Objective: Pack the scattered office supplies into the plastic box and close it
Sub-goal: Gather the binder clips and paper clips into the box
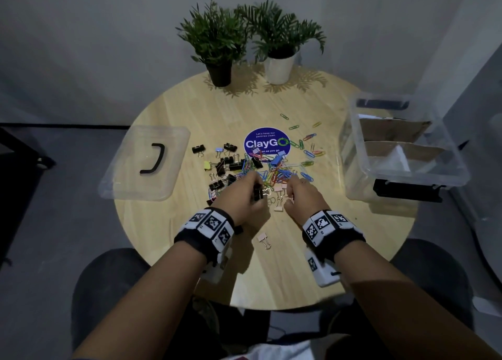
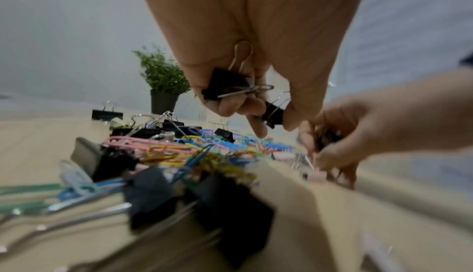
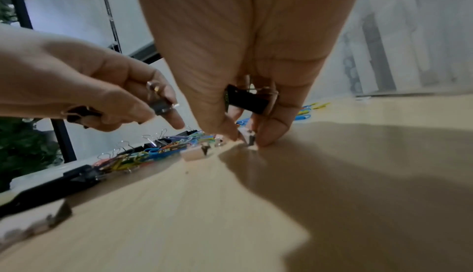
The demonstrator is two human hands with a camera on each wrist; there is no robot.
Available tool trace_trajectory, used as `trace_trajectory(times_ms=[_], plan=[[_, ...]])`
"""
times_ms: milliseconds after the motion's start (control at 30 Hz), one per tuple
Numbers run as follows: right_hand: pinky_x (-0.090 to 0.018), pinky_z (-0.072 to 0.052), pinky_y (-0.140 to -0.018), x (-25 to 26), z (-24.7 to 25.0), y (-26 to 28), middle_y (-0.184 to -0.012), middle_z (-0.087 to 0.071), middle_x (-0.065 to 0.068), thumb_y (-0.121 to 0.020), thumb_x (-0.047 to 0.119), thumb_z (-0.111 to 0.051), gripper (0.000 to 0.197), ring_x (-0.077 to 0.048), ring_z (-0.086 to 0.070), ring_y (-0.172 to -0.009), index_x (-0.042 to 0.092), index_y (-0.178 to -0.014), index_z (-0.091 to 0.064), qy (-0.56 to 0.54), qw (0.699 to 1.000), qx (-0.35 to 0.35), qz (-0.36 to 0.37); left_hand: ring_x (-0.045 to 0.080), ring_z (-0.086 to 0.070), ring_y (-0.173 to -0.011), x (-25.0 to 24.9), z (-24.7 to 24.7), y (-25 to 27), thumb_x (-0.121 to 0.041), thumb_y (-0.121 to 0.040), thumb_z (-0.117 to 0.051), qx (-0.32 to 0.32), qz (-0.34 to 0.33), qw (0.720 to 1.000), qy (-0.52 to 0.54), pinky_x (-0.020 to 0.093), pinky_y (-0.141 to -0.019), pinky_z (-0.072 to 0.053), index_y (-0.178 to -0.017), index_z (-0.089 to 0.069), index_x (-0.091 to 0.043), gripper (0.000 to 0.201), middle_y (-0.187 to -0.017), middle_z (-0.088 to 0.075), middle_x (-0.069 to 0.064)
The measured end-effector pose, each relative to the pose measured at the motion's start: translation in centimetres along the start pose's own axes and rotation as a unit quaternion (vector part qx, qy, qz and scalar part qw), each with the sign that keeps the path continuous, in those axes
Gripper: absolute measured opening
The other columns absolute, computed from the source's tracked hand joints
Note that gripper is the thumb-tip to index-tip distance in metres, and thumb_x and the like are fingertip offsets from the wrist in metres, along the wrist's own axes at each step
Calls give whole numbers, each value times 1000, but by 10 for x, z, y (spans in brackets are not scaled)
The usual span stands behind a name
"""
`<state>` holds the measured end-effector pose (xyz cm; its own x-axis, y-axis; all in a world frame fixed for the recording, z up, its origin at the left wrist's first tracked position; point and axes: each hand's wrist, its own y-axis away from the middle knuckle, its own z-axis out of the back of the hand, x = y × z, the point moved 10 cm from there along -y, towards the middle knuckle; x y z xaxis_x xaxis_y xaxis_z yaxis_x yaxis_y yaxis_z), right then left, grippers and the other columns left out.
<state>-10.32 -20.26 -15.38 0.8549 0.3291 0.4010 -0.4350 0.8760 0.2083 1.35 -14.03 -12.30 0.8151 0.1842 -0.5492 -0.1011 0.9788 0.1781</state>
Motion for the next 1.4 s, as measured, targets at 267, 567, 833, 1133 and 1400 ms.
trace_trajectory(times_ms=[267,567,833,1133,1400], plan=[[-29,-44,-71,-2,5,3,-104,-62,-13,-81,-2,-52,20,-30,-60,-94,18,-82,-56,-136,990,-28,-36,21,-56,-91,2,-20,22,-28,-90,-50,93,-3,995,-16,33,-79,-46,-104,-52,-21,15,-100,-45,-1],[-39,-44,-98,22,-5,-2,-129,-48,-16,-84,28,-62,42,-33,-45,-122,6,-119,-55,44,999,10,10,25,-57,-97,6,-56,30,-43,-80,-69,150,-14,982,-114,40,-85,-50,-104,-58,-16,38,-109,-48,5],[-30,-44,-70,25,-18,2,-106,-62,-11,-85,8,-57,10,-28,-57,-97,16,-92,-58,32,996,81,21,27,-56,-101,8,-59,24,-36,-84,-66,175,-12,976,-131,34,-84,-46,-109,-59,-16,33,-113,-49,7],[-29,-35,-67,8,-16,18,-101,-53,-11,-78,6,-55,14,-27,-51,-84,15,-74,-46,9,998,64,-26,28,-56,-104,0,-53,27,-30,-89,-59,174,-34,970,-165,35,-82,-44,-119,-54,-12,36,-117,-48,9],[-27,-46,-91,15,-1,30,-113,-66,-5,-84,1,-51,32,-21,-61,-107,12,-109,-69,-59,993,89,48,30,-56,-110,9,-48,28,-24,-90,-56,184,-21,964,-190,38,-88,-48,-120,-50,-7,35,-125,-45,11]])
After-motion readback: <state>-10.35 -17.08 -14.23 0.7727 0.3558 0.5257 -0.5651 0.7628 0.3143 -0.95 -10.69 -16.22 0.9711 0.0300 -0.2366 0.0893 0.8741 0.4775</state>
